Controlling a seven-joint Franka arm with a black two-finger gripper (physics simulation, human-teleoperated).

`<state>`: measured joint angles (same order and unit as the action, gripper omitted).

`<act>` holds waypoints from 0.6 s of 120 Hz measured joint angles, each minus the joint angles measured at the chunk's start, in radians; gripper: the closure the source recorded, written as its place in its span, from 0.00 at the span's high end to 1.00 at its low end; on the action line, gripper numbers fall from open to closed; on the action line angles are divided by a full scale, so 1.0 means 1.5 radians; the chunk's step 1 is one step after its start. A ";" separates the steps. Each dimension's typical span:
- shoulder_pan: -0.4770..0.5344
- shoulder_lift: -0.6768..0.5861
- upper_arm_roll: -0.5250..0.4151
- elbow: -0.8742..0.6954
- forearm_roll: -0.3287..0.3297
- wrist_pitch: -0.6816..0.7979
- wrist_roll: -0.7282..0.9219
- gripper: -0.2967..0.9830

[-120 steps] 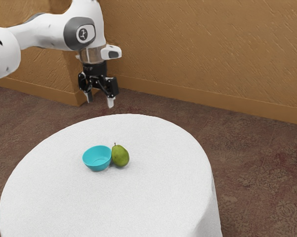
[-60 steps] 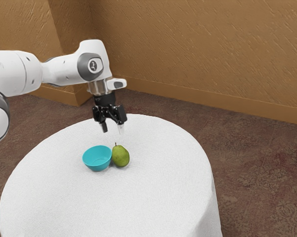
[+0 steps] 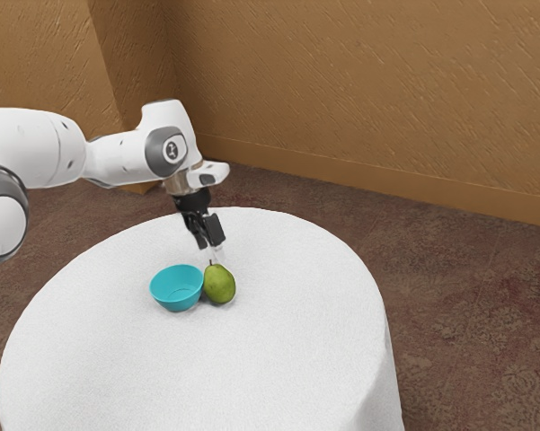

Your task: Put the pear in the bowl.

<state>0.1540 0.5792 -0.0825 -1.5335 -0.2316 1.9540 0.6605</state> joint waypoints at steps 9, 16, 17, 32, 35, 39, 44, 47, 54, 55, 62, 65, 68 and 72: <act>0.000 0.000 0.000 -0.001 -0.042 0.006 0.028 0.77; 0.000 0.005 0.000 -0.004 -0.072 0.009 0.047 0.77; 0.000 0.006 0.000 -0.005 -0.075 0.009 0.050 0.77; 0.000 0.019 0.000 -0.013 -0.104 0.012 0.085 0.77; 0.000 0.020 0.000 -0.017 -0.107 0.013 0.091 0.77; 0.000 0.022 0.001 -0.024 -0.110 0.013 0.099 0.77; 0.000 0.023 0.001 -0.031 -0.113 0.014 0.108 0.77; 0.000 0.023 0.002 -0.034 -0.114 0.014 0.113 0.77; 0.001 0.023 0.002 -0.039 -0.116 0.014 0.125 0.77; 0.001 0.023 0.002 -0.040 -0.116 0.015 0.126 0.77; 0.001 0.023 0.003 -0.045 -0.118 0.015 0.137 0.77; 0.001 0.023 0.003 -0.047 -0.118 0.015 0.141 0.77; 0.001 0.023 0.003 -0.049 -0.118 0.015 0.145 0.77; 0.001 0.022 0.003 -0.051 -0.119 0.015 0.150 0.77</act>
<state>0.1550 0.6126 -0.0782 -1.6098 -0.4095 1.9763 0.8850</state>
